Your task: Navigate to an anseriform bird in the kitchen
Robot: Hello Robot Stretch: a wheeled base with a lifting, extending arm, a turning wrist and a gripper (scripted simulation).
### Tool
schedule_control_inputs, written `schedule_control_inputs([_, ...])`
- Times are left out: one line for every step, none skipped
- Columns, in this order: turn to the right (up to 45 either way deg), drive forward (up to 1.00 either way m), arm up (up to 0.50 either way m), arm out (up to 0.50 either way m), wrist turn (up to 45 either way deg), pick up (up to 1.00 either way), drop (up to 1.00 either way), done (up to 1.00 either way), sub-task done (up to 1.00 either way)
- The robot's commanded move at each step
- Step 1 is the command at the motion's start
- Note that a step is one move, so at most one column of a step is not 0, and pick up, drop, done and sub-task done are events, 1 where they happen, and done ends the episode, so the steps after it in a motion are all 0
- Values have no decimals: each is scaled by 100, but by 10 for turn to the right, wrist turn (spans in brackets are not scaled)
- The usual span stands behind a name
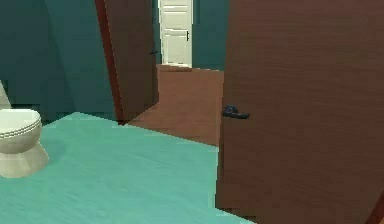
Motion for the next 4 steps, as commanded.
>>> schedule_control_inputs([210, 0, 0, 0, 0, 0, 0, 0, 0])
schedule_control_inputs([0, 10, 0, 0, 0, 0, 0, 0, 0])
schedule_control_inputs([-450, 0, 0, 0, 0, 0, 0, 0, 0])
schedule_control_inputs([-90, 0, 0, 0, 0, 0, 0, 0, 0])
